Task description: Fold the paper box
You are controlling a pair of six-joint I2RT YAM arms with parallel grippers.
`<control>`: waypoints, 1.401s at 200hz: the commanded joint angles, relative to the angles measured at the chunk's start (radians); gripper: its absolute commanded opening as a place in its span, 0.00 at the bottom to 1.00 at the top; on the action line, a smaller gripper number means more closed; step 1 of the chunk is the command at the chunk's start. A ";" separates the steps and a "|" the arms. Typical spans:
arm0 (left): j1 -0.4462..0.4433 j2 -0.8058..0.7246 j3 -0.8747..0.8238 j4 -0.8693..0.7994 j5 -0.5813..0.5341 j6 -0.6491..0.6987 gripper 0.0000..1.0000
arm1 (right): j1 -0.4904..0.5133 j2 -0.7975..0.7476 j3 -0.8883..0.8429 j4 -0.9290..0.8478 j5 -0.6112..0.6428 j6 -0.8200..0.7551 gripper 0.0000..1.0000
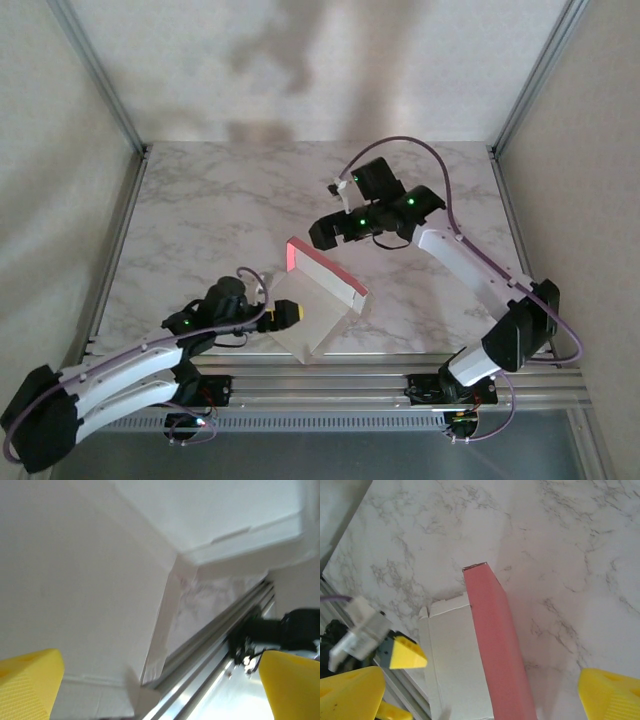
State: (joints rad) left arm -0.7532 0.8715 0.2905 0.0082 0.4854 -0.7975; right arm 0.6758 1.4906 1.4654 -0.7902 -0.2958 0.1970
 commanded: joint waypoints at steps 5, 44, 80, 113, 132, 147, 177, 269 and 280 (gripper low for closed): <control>-0.093 0.097 0.057 0.012 -0.047 -0.034 0.99 | -0.008 -0.092 -0.055 0.048 0.010 0.065 0.99; -0.224 0.282 0.123 0.116 -0.077 -0.063 0.99 | -0.020 -0.171 -0.138 0.050 0.064 0.115 0.99; -0.281 0.424 0.157 0.224 -0.041 -0.108 0.99 | -0.031 -0.224 -0.191 0.058 0.084 0.145 0.99; -0.290 0.511 0.198 0.256 -0.051 -0.111 0.99 | -0.036 -0.258 -0.205 0.052 0.109 0.163 0.99; -0.290 0.570 0.232 0.301 -0.050 -0.112 0.99 | -0.038 -0.280 -0.216 0.046 0.140 0.178 0.99; -0.288 0.620 0.261 0.361 -0.076 -0.115 1.00 | -0.039 -0.299 -0.232 0.043 0.189 0.197 0.99; -0.280 0.742 0.289 0.580 -0.106 -0.183 1.00 | -0.045 -0.344 -0.275 0.041 0.273 0.229 0.99; -0.256 0.949 0.283 1.034 -0.348 -0.372 1.00 | -0.163 -0.362 -0.355 0.073 0.209 0.265 0.95; -0.257 0.940 0.276 1.040 -0.368 -0.369 1.00 | -0.164 -0.346 -0.359 0.097 0.220 0.292 0.93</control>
State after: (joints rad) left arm -1.0134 1.8069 0.5854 0.9508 0.2146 -1.1316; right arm 0.5205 1.1156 1.1221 -0.7433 -0.0727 0.4320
